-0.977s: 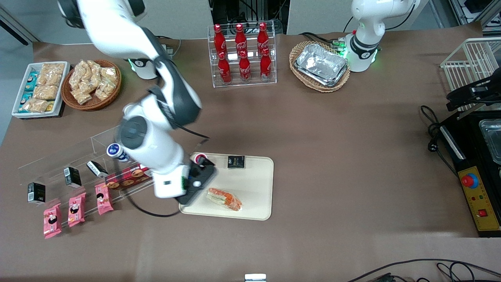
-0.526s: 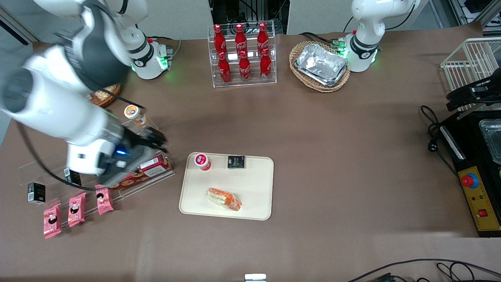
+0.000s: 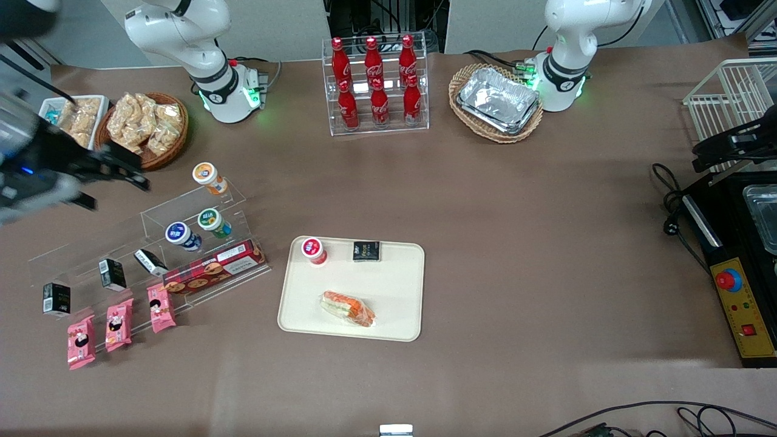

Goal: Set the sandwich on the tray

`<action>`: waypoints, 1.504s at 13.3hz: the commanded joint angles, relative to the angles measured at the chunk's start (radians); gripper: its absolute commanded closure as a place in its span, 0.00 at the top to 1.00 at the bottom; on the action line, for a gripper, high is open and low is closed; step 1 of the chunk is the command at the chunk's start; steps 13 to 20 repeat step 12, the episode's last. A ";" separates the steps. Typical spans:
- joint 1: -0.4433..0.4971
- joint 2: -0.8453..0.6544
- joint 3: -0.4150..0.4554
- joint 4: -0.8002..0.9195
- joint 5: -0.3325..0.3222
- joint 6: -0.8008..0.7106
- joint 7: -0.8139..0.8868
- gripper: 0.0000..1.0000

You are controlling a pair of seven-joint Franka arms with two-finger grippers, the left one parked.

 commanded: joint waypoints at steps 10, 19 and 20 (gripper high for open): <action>-0.108 -0.209 0.033 -0.289 -0.039 0.115 0.222 1.00; -0.109 -0.182 0.032 -0.276 -0.039 0.115 0.229 1.00; -0.109 -0.182 0.032 -0.276 -0.039 0.115 0.229 1.00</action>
